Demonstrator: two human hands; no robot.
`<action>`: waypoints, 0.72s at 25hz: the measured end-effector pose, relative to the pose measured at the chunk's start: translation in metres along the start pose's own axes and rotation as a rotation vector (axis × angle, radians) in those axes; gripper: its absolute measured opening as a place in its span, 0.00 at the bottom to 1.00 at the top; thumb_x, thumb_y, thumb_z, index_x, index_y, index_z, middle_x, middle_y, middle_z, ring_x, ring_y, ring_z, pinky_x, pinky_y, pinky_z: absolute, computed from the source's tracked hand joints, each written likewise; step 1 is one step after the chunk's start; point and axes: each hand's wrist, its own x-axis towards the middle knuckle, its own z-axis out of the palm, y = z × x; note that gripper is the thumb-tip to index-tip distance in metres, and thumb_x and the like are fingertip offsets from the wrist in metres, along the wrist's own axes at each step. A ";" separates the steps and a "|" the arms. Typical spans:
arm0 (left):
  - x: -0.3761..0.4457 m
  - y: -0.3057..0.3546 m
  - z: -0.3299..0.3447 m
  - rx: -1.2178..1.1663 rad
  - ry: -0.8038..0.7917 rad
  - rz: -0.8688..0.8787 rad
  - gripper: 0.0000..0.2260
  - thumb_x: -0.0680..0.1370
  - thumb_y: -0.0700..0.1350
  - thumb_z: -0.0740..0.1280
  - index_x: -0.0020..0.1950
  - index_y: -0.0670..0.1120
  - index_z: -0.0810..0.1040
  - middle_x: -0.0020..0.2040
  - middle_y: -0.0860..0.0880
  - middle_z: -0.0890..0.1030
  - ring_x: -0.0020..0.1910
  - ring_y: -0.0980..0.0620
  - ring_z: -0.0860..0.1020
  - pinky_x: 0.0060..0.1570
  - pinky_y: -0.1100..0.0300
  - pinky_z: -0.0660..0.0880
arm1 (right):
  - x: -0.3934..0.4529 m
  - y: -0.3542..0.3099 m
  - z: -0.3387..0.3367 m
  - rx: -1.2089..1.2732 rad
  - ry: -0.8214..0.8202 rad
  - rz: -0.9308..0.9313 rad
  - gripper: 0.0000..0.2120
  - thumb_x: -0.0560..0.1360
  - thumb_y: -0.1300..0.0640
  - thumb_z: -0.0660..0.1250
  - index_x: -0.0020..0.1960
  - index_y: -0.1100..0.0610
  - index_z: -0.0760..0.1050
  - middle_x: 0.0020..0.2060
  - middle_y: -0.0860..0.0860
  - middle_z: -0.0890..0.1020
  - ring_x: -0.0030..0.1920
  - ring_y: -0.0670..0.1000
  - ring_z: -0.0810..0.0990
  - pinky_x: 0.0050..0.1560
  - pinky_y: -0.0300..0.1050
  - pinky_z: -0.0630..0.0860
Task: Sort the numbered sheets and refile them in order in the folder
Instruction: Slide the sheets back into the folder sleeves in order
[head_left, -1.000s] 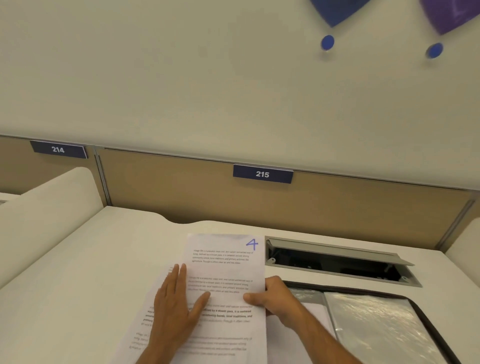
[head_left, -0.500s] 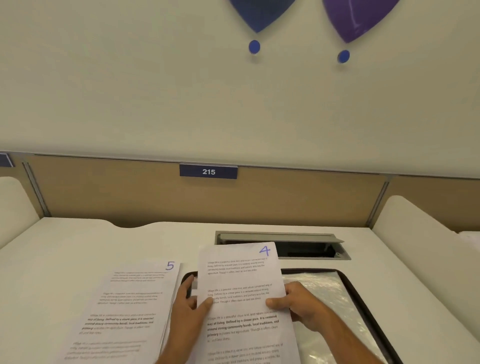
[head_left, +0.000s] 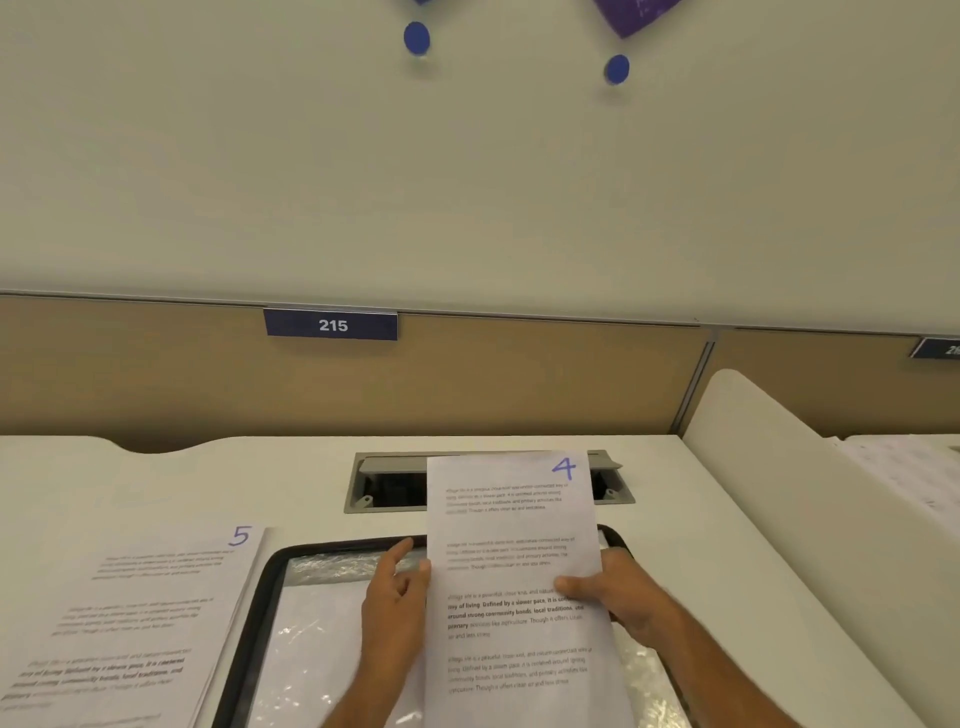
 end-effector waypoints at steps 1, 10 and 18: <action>0.003 0.000 0.008 0.031 0.011 0.023 0.13 0.82 0.46 0.65 0.67 0.53 0.73 0.47 0.51 0.85 0.45 0.52 0.84 0.46 0.54 0.81 | 0.003 -0.002 -0.013 0.019 0.018 -0.010 0.18 0.70 0.67 0.76 0.59 0.65 0.81 0.53 0.58 0.86 0.54 0.59 0.85 0.58 0.57 0.81; 0.062 -0.023 0.070 0.943 -0.062 0.504 0.17 0.79 0.56 0.65 0.67 0.55 0.76 0.62 0.55 0.76 0.63 0.52 0.71 0.63 0.52 0.68 | 0.047 -0.024 -0.099 0.357 0.364 -0.156 0.27 0.63 0.58 0.78 0.61 0.59 0.80 0.54 0.55 0.86 0.53 0.57 0.86 0.51 0.56 0.83; 0.073 -0.048 0.087 1.160 0.002 0.764 0.11 0.76 0.52 0.72 0.59 0.56 0.83 0.59 0.54 0.80 0.56 0.49 0.77 0.55 0.47 0.74 | 0.079 -0.016 -0.099 0.548 0.514 -0.137 0.18 0.71 0.66 0.75 0.60 0.58 0.80 0.47 0.50 0.88 0.52 0.56 0.85 0.52 0.54 0.81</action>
